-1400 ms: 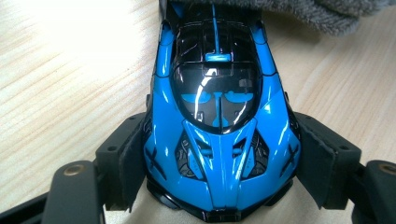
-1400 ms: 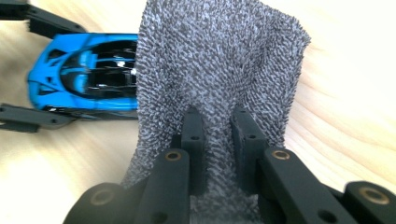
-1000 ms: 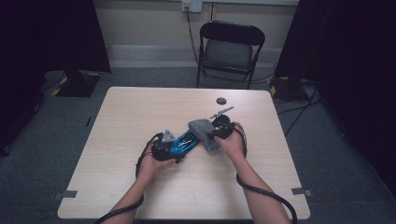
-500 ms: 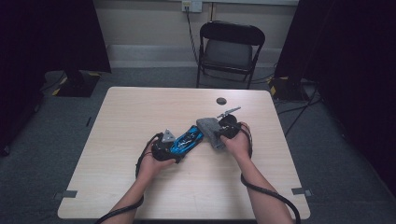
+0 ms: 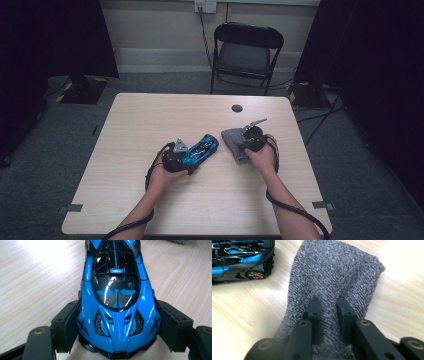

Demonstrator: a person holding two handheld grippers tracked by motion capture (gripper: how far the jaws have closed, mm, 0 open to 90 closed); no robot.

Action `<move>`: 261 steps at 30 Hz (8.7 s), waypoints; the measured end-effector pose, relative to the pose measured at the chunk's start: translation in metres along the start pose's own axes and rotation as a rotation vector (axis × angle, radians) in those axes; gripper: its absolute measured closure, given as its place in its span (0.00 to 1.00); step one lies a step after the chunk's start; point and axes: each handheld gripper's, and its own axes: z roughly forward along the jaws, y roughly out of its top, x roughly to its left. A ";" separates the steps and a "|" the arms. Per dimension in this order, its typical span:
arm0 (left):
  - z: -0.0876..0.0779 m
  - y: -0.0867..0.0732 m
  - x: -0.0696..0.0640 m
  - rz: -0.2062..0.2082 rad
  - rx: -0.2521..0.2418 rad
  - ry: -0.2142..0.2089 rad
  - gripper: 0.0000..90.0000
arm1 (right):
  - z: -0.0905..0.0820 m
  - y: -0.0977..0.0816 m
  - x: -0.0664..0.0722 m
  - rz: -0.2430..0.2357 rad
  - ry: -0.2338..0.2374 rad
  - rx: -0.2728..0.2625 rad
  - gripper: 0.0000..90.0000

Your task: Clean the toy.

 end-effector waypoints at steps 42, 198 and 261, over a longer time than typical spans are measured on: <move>0.000 0.000 -0.001 -0.011 0.002 0.004 0.28 | -0.026 0.010 0.077 -0.153 0.246 -0.080 0.87; 0.000 0.000 -0.001 -0.011 -0.002 0.008 0.28 | 0.002 0.021 0.115 -0.328 0.277 0.003 0.86; 0.000 0.000 -0.001 -0.010 0.001 0.004 0.28 | 0.004 0.032 0.046 -0.104 0.103 0.002 0.87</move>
